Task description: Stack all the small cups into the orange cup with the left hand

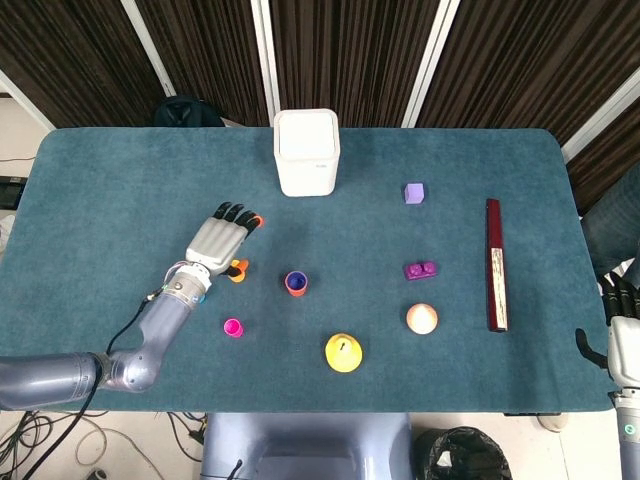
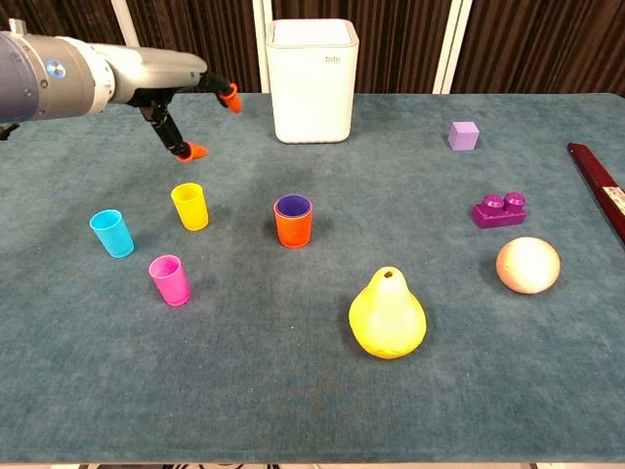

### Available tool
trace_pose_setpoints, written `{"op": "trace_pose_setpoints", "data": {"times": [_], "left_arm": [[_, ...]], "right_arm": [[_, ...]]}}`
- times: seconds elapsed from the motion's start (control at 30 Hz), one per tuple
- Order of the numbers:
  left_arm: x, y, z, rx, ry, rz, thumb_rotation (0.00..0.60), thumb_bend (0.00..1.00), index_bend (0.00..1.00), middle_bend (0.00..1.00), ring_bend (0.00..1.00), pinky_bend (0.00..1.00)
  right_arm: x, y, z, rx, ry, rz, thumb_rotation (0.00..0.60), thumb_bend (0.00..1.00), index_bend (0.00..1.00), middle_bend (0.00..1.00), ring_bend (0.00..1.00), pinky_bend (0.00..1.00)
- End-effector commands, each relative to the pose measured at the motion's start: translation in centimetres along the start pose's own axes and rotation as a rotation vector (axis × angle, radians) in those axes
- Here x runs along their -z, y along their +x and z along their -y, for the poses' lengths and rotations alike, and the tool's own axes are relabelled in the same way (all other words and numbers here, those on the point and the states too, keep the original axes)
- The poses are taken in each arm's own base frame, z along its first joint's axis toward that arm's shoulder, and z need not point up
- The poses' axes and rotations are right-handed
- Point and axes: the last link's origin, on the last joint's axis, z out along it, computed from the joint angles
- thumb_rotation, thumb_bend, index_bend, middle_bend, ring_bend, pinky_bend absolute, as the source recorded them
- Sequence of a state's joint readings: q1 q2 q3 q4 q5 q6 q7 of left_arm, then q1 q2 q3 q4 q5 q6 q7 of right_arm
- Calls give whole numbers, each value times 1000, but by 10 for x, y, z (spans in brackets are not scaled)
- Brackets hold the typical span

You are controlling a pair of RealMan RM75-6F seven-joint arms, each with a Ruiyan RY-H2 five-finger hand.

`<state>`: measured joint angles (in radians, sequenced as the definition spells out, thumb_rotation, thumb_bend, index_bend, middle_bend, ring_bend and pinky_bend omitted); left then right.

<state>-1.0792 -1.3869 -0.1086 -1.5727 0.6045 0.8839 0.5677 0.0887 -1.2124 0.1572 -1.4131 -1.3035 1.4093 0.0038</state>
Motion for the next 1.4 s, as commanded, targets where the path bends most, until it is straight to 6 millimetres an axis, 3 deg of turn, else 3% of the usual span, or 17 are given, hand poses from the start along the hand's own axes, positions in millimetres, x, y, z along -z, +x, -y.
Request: {"op": "trace_pose_setpoints", "data": {"times": [0.03, 0.3, 0.53, 0.97, 1.4], "left_arm": [[-4, -12, 9, -4, 2, 33, 600, 325, 221, 129, 0, 0], [-8, -30, 15, -32, -10, 60, 600, 286, 237, 128, 0, 0], [-3, -30, 18, 20, -18, 75, 600, 220, 230, 127, 0, 0], [5, -34, 32, -26, -13, 98, 600, 220, 274, 129, 0, 0], [-6, -49, 25, -34, -19, 96, 600, 296, 360, 141, 0, 0]], "right_arm": [[0, 0, 0, 3, -1, -1, 600, 430, 59, 0, 63, 0], [0, -1, 0, 5, -2, 0, 600, 430, 59, 0, 63, 0], [-1, -3, 0, 6, -1, 4, 600, 430, 59, 0, 64, 0], [-2, -7, 1, 11, 0, 17, 600, 430, 59, 0, 64, 0], [-3, -8, 0, 16, -4, 14, 600, 429, 59, 0, 64, 0]]}}
